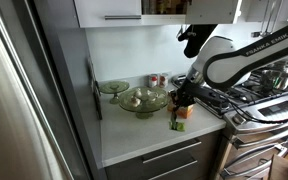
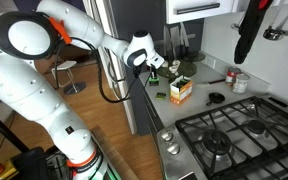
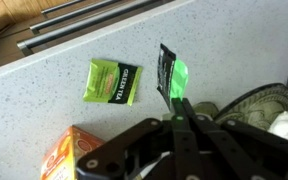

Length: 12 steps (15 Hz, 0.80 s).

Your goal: Remove two sachets from the sachets box and put them on the table one at a time

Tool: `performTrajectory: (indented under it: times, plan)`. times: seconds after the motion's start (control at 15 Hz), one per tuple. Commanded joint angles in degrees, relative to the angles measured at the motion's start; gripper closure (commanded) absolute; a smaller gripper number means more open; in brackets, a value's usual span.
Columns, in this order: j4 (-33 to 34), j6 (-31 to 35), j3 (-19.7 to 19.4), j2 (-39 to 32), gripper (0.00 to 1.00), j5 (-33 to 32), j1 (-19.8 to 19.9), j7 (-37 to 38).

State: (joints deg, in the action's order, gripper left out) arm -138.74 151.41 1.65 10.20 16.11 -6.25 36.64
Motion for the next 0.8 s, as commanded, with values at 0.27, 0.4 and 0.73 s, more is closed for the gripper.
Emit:
performTrajectory:
  times: [0.27,0.4,0.73]
  plan:
    - [0.2,8.9,0.3,-8.8,1.0,9.1,1.4,-10.4]
    - [0.8,12.6,0.5,-10.5,1.0,14.0,1.2,-13.2]
    - [0.3,15.5,-0.2,-12.4,1.0,10.1,2.8,-11.9]
